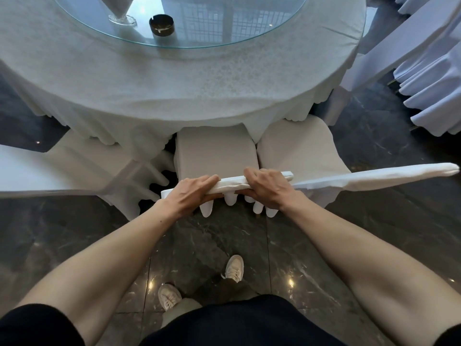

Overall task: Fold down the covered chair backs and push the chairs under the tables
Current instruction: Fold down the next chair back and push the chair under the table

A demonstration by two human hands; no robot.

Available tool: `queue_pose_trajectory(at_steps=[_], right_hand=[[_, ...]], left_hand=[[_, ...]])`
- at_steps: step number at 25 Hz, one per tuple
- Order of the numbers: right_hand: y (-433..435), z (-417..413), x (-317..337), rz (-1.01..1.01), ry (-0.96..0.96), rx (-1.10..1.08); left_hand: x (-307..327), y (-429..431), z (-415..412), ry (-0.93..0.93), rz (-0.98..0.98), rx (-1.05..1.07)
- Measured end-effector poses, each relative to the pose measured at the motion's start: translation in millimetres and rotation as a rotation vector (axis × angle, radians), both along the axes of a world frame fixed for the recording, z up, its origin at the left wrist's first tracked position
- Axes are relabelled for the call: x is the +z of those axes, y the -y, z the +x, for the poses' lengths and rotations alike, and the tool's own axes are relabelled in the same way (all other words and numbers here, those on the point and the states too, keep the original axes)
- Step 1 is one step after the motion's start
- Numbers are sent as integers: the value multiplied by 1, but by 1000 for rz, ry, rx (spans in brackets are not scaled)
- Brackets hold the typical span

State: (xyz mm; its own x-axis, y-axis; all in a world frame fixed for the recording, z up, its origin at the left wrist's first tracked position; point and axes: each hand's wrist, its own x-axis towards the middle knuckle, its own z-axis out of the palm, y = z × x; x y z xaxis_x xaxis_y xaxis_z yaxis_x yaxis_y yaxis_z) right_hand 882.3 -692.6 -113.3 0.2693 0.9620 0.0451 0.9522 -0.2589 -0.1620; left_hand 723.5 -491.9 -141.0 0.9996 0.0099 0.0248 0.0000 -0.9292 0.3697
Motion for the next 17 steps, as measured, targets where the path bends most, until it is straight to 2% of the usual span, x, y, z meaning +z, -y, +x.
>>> queue_pose_trajectory(at_steps=[6, 17], right_hand=[[21, -4, -2, 36, 25, 24], [28, -10, 5, -32, 47, 33]], left_hand=[[-5, 22, -9, 30, -14, -10], [-3, 33, -12, 66, -16, -25]])
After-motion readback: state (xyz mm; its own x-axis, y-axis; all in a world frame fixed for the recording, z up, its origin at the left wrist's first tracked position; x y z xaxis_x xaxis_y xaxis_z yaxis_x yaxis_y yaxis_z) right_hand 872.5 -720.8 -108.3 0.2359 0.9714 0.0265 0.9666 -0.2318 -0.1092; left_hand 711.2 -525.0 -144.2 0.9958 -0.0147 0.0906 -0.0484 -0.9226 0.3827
